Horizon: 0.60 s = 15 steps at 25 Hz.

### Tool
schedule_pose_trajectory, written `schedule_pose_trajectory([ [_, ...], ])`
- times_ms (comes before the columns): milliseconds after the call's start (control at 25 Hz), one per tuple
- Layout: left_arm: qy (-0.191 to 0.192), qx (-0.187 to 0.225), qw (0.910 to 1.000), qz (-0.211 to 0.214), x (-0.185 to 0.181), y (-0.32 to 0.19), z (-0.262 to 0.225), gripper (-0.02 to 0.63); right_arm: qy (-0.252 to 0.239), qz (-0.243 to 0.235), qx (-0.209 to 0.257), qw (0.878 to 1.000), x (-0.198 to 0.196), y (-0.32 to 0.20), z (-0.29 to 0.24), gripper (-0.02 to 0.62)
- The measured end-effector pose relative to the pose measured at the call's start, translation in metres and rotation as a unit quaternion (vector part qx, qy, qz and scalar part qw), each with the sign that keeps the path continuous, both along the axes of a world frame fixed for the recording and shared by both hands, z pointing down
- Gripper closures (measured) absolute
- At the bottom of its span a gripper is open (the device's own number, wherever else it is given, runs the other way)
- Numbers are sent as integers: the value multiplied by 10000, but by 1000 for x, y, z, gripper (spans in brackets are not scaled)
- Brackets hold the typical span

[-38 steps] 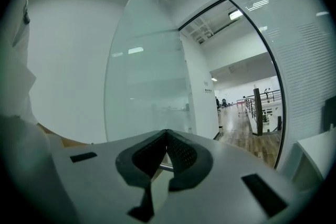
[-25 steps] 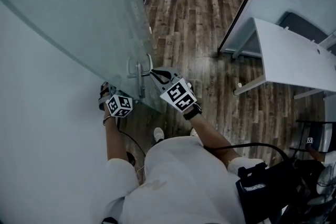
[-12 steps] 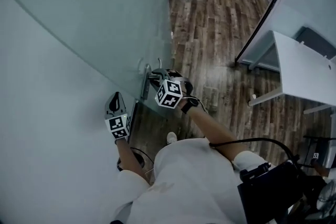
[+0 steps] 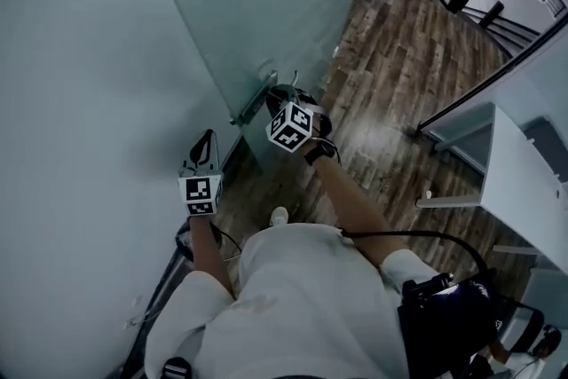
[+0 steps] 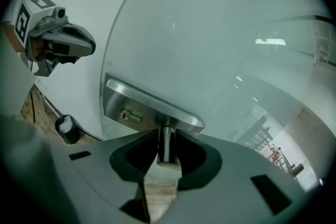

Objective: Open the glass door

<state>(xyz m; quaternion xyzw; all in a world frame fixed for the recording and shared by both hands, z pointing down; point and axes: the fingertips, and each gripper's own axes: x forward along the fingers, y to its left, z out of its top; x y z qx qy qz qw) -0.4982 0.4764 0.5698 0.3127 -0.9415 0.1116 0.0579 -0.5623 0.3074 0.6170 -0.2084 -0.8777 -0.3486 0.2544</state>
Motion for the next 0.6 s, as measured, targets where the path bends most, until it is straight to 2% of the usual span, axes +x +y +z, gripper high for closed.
schedule_pose_trajectory([
  [280, 212, -60, 9996, -166, 11, 30, 20, 603, 57, -62, -171, 9998, -31, 32, 6, 492],
  [600, 475, -53, 9989, 28, 13, 38, 39, 603, -196, -4, -253, 9995, -81, 66, 9, 492],
])
